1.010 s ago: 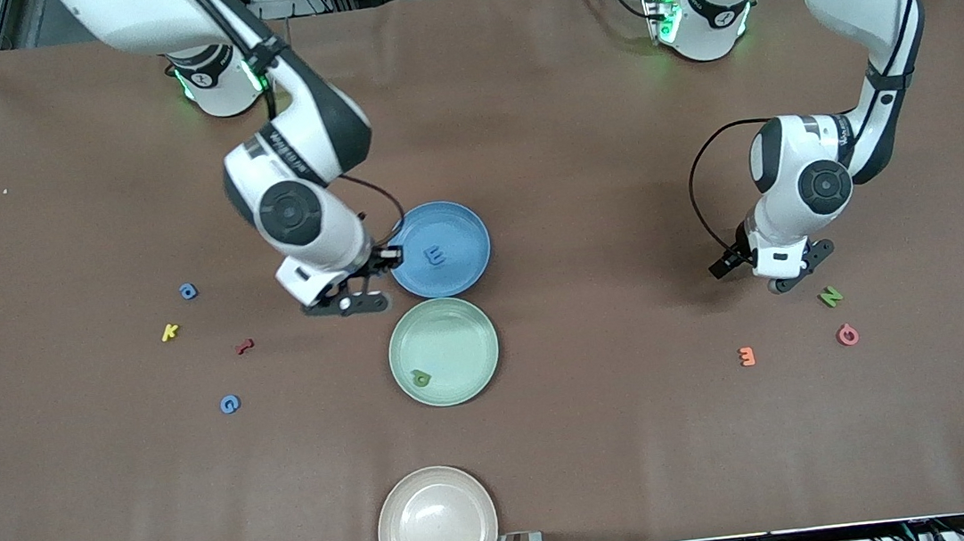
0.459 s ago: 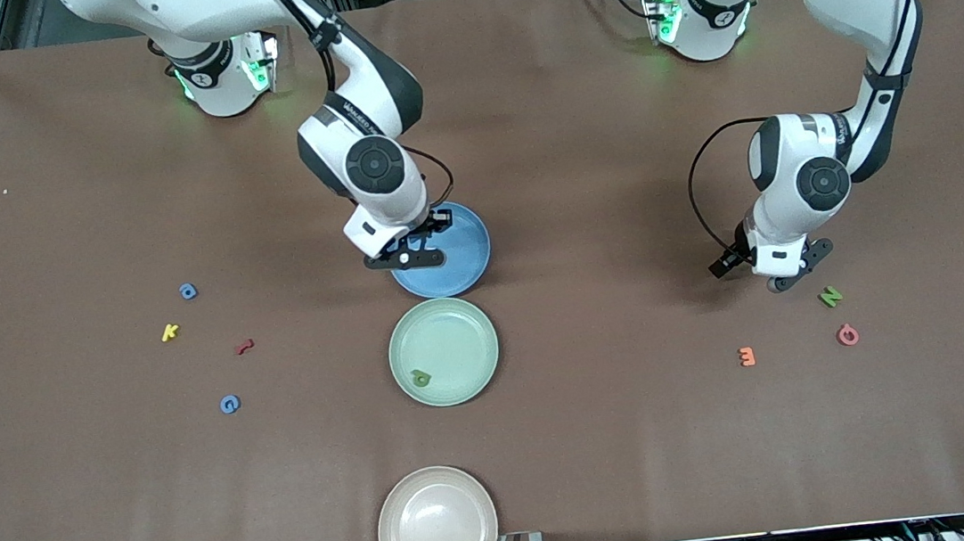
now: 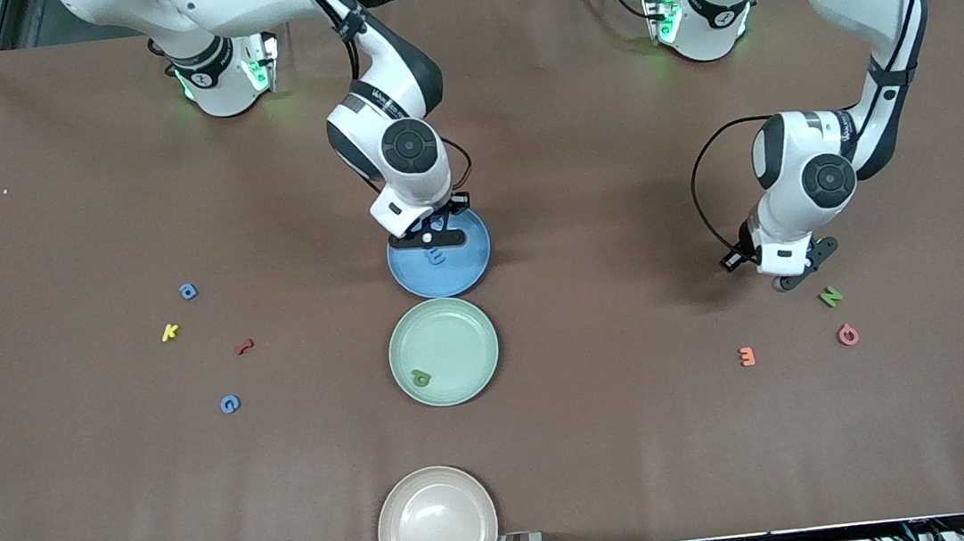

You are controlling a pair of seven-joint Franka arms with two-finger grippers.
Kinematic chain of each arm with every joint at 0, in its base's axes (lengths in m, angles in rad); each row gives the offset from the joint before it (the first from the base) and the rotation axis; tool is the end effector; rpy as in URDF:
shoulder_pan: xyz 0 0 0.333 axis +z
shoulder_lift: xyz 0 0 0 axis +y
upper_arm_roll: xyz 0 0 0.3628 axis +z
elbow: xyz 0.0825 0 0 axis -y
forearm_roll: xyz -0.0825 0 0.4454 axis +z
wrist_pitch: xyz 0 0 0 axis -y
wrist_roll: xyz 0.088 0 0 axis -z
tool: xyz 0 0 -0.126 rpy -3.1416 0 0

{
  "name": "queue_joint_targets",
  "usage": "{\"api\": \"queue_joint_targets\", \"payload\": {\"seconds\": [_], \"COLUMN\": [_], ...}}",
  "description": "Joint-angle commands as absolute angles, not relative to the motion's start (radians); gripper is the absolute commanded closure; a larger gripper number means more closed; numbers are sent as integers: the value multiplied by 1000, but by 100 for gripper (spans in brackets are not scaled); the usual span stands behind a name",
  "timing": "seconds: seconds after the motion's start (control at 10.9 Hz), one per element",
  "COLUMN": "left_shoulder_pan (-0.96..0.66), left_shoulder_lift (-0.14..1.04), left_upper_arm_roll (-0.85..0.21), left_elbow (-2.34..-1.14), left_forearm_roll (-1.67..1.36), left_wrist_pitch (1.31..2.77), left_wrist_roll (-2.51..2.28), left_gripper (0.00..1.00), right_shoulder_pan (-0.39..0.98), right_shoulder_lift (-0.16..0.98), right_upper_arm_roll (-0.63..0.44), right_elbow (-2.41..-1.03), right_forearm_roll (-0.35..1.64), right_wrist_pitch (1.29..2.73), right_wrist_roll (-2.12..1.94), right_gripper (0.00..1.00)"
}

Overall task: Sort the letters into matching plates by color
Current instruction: 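Place blue x on the blue plate with the right gripper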

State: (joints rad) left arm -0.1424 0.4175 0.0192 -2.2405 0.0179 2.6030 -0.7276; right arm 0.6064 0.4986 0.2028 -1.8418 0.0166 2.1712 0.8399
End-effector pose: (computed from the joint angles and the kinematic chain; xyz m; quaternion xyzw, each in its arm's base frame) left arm 0.5792 -0.0714 0.1446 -0.9568 -0.2894 0.0216 0.0189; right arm 0.4801 0.4953 0.2290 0.9949 -0.0286 -0.0948 0.0209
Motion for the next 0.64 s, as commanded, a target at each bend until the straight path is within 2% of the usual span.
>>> {"api": "queue_joint_targets", "payload": {"seconds": [0.0,0.28,0.55], "left_shoulder_pan": [-146,-146,-155], "left_shoulder_lift": [408,388,414], "left_upper_arm_roll": [14,-31,-110], "left_elbow": [-2241,-2200,-2093], "left_forearm_roll": [12,6,-36], "left_wrist_pitch": [2611,2605,2605], "left_wrist_roll": [-712,-730,-810], "left_gripper": [100,100,100], "right_shoulder_pan": [609,591,484], "right_shoulder_lift": [509,496,428], "right_upper_arm_roll": [204,204,203], "right_elbow": [-1844,-1842,-1845], "right_forearm_roll": [-2,-3,-2], "right_wrist_pitch": [2183,2180,2149], "right_wrist_roll": [894,891,786], "right_gripper": [30,25,25]}}
